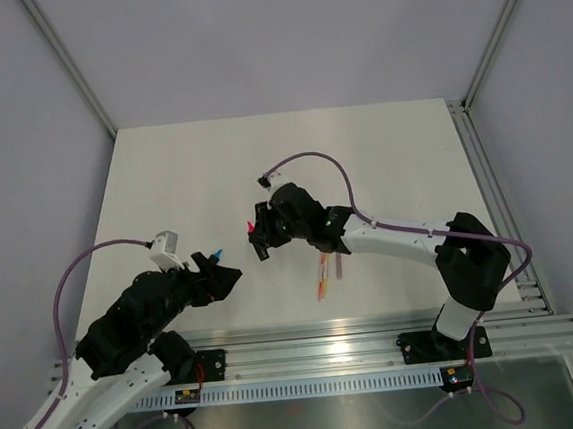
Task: Insert the pens into the pen caps
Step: Pick up the pen from the center of the board.
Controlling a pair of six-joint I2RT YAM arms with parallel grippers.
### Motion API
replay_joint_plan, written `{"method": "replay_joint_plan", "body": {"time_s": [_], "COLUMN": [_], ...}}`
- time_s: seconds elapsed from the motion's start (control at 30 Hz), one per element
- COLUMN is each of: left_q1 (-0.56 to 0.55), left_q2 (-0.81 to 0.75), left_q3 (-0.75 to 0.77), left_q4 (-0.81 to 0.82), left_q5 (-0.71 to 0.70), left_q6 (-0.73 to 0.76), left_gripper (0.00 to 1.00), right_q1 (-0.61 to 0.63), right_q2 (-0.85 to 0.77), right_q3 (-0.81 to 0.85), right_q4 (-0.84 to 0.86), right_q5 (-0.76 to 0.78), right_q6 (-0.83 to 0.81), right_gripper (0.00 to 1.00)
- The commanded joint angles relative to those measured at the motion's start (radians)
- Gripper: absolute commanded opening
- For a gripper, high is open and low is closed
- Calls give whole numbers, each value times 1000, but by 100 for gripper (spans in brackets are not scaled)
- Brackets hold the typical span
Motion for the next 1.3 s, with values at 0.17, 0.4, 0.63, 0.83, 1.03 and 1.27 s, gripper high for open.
{"method": "replay_joint_plan", "body": {"time_s": [0.17,0.4,0.63,0.83,1.03,1.27], "left_q1": [3,3,3,3,3,3], "left_q2": [110,288,394,443,457,429], "left_q3": [-133,-176,-165,-159,-154,-174], "left_q4": [224,583,694,735,738,769], "left_q5": [53,161,225,239,236,231], "left_q6": [14,95,150,149,149,164], "left_gripper": [74,63,59,50,33,0], "right_q1": [9,35,66,89,105,109], "right_q2": [-180,-301,-309,-321,-330,-365], "right_q3": [-139,-286,-320,-326,-341,-375], "right_q4": [190,264,304,316,333,324], "right_q5": [100,174,191,212,219,232], "right_q6": [189,269,294,295,302,312], "right_gripper": [20,21,21,21,21,27]}}
